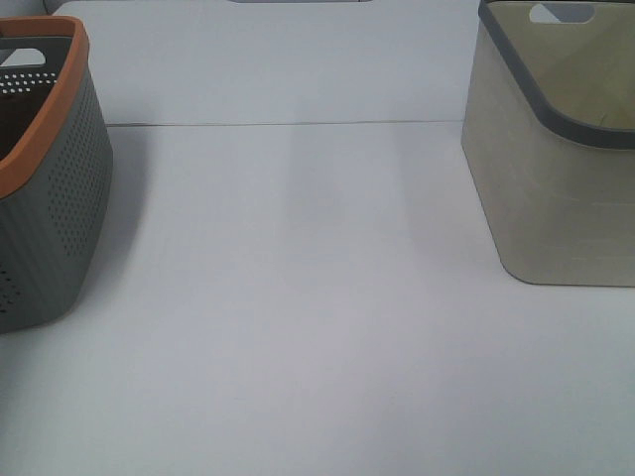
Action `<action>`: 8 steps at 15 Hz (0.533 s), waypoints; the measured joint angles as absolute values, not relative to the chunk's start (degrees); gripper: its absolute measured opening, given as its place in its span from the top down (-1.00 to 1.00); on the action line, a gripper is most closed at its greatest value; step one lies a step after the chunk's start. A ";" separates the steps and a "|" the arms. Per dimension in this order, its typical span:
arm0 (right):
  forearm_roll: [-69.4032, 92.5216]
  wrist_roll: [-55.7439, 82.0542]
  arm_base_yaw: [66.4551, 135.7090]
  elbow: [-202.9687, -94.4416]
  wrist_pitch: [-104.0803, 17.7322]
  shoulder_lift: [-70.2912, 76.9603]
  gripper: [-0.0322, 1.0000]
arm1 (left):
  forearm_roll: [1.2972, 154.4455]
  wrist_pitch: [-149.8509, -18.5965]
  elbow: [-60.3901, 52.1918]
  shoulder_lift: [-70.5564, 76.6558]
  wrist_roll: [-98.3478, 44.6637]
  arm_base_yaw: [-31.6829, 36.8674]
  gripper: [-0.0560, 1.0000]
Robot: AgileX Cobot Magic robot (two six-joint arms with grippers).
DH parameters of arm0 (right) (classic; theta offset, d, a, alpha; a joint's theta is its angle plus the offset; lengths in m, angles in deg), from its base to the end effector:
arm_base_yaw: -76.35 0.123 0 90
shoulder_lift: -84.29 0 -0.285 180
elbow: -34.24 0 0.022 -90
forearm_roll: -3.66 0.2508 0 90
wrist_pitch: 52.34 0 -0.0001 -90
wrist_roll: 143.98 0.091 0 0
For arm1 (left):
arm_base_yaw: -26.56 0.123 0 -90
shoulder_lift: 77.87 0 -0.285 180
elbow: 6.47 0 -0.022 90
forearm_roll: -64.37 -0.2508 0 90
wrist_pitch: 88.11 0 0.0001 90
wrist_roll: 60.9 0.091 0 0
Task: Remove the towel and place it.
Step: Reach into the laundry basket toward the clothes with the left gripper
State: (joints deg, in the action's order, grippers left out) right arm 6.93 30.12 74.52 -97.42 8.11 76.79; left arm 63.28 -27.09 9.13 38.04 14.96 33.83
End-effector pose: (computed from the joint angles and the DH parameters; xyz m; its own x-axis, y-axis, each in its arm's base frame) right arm -0.0058 0.0047 0.2789 -0.4399 -0.0606 -0.8960 -0.0456 0.9979 -0.0451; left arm 0.4008 0.0527 0.2699 -0.3493 0.9351 -0.0600 0.8823 0.3498 0.3149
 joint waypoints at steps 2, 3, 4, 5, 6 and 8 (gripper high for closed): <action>6.93 30.12 74.52 -97.42 8.11 76.79 -0.58 | 60.65 -28.18 13.32 44.57 15.13 33.83 -0.98; 6.93 30.12 74.52 -97.42 8.11 76.79 -0.58 | 60.31 -28.46 14.69 46.63 15.13 33.83 -0.98; 6.93 30.12 74.52 -97.42 8.11 76.79 -0.58 | 60.13 -28.63 15.38 47.84 15.13 33.66 -0.98; 6.93 30.12 74.52 -97.42 8.11 76.79 -0.58 | 59.85 -28.63 15.78 48.70 15.13 33.37 -0.98; 6.93 30.12 74.52 -97.42 8.11 76.79 -0.58 | 59.73 -28.69 15.84 49.15 15.13 33.20 -0.98; 6.93 30.12 74.52 -97.42 8.11 76.79 -0.58 | 59.67 -28.92 16.18 50.93 15.88 32.63 -0.98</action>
State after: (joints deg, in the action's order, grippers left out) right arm 6.93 30.12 74.52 -97.42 8.11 76.79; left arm 59.67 -28.92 16.18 50.93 15.88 32.63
